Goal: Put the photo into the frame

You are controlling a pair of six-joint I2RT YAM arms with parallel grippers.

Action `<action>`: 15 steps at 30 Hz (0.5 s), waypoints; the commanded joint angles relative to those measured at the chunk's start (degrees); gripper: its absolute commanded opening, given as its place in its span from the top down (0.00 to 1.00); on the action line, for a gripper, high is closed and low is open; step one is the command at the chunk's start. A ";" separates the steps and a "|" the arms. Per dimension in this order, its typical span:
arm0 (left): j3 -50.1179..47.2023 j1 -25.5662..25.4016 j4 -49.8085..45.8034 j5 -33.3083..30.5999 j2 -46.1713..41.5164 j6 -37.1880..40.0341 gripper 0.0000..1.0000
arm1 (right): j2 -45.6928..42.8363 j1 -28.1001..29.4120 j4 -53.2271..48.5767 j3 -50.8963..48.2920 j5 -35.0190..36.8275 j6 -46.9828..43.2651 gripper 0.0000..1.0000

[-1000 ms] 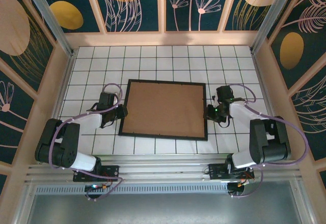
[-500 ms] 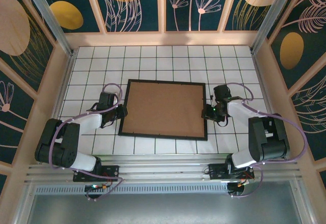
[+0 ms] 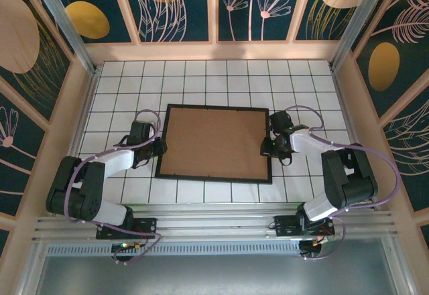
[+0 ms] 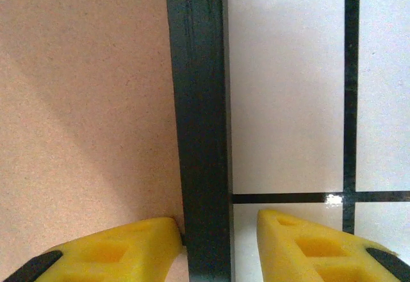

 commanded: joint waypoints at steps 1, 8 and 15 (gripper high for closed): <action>0.31 -0.85 0.14 4.06 -0.14 -0.80 0.75 | 2.11 1.87 0.36 0.82 -1.29 0.10 0.55; 0.11 -0.85 -0.47 3.03 -1.10 -0.79 0.75 | -5.58 -6.04 1.54 4.55 -8.12 -1.53 0.43; -0.11 -0.85 -0.48 2.96 -1.79 -1.03 0.75 | 0.37 -10.38 5.87 6.59 -10.31 -2.92 0.41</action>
